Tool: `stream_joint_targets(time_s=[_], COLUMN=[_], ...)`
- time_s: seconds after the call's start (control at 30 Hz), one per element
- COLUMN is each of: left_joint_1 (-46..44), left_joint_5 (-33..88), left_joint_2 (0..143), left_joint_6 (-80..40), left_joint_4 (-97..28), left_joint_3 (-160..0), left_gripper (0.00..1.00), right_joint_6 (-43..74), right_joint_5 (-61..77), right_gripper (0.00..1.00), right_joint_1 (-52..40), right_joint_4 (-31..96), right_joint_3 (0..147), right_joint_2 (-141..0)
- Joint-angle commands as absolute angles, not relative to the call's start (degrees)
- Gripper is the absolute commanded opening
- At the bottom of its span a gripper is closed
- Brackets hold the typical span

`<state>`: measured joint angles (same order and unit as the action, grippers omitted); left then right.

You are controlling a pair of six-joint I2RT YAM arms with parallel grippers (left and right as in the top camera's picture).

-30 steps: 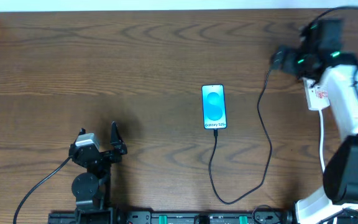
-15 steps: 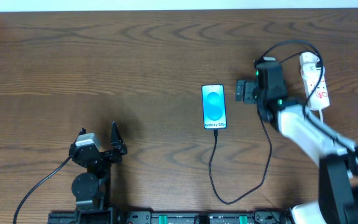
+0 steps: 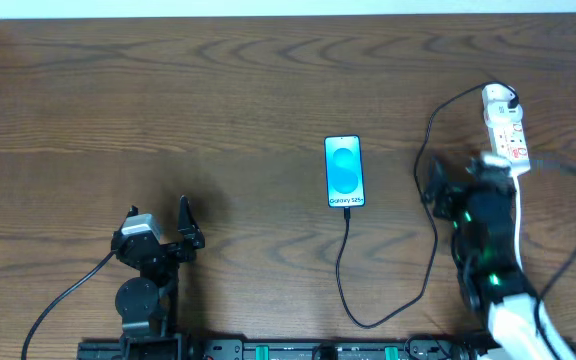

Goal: Plug charger to phone and switch on socket

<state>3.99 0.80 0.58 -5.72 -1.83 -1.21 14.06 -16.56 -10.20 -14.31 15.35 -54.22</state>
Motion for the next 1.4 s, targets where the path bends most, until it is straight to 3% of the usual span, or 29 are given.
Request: stream_joint_targets(time_s=[0.0, 0.17, 0.37, 0.67, 0.9, 1.37], left_joint_1=[4.2, 4.2, 4.2, 4.2, 4.2, 4.2], left_joint_5=[0.2, 0.2, 0.2, 0.2, 0.2, 0.2], left_joint_2=[0.2, 0.2, 0.2, 0.2, 0.2, 0.2], left_joint_6=[-5.0, -5.0, -5.0, -5.0, -5.0, -5.0], left_joint_4=[-4.2, -4.2, -4.2, -4.2, -4.2, -4.2], left_joint_3=[-0.2, -0.2, -0.2, -0.2, -0.2, -0.2], left_gripper=[0.89, 0.89, 0.89, 0.89, 0.89, 0.89], right_joint_6=[14.3, 14.3, 13.8, 4.1, -4.7, -8.4], right_joint_5=[-17.0, -17.0, -17.0, -17.0, -12.9, -9.3], right_gripper=[0.99, 0.99, 0.99, 0.99, 0.99, 0.99], right_joint_1=[-8.6, -7.6, -6.5, -6.4, -5.9, -3.9], right_joint_4=[-15.6, -15.7, -5.9, -0.2, 3.0, 3.4], right_joint_3=[8.8, 0.8, 0.3, 0.3, 0.3, 0.3], right_joint_2=[-45.3, -32.2, -21.1, -9.4, -2.7, -0.3])
